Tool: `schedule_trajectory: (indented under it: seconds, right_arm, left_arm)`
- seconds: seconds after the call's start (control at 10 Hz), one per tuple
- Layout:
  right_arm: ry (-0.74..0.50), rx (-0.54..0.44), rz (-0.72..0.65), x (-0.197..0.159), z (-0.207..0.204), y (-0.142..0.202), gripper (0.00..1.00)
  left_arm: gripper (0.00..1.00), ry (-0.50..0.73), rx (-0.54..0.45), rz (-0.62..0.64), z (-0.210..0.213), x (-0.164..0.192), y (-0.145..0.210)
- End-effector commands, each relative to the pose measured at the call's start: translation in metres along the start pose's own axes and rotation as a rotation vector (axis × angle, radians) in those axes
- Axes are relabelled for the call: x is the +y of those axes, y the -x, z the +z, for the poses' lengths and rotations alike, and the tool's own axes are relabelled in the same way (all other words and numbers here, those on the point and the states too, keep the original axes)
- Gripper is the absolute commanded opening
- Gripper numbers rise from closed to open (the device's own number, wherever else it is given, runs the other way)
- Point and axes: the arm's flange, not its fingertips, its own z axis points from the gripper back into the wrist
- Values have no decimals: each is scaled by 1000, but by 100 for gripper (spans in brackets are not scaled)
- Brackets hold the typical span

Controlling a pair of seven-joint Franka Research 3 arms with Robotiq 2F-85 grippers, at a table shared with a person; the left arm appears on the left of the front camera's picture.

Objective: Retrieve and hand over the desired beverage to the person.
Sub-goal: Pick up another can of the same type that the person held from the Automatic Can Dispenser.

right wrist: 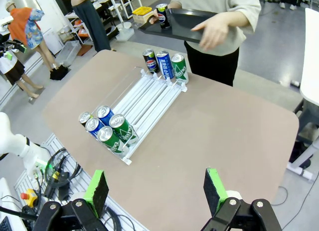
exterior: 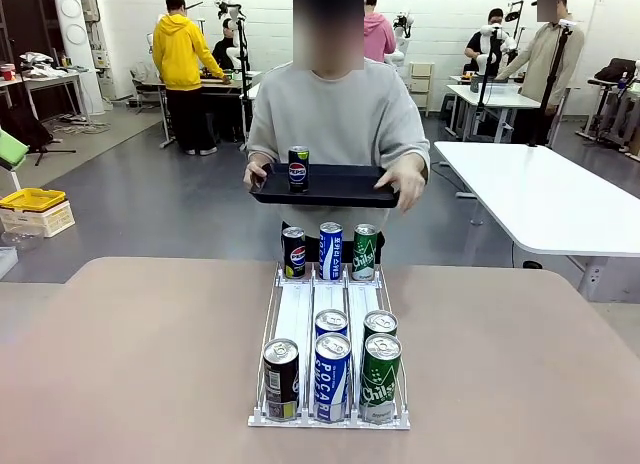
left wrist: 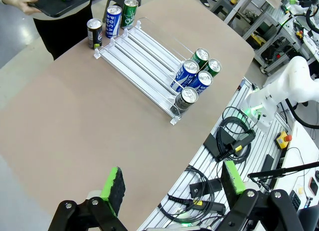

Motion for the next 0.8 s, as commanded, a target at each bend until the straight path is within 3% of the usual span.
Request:
schedule_trajectory:
  seconds: [0.0, 0.1, 0.4, 0.6, 0.7]
  right_arm:
    - [-19, -3, 6, -1, -1, -1, 100]
    - [0, 0, 0, 0, 0, 0, 100]
    - [73, 411, -18, 72, -85, -55, 100]
    - [155, 565, -93, 121, -146, -72, 100]
    - [254, 603, -172, 143, -182, -72, 100]
  left_arm:
    - [100, 15, -12, -11, 1, -2, 1]
    - [100, 15, -12, -11, 1, -2, 1]
    - [100, 15, -12, -11, 1, -2, 1]
    - [100, 15, -12, -11, 1, -2, 1]
    - [100, 15, -12, -11, 1, -2, 1]
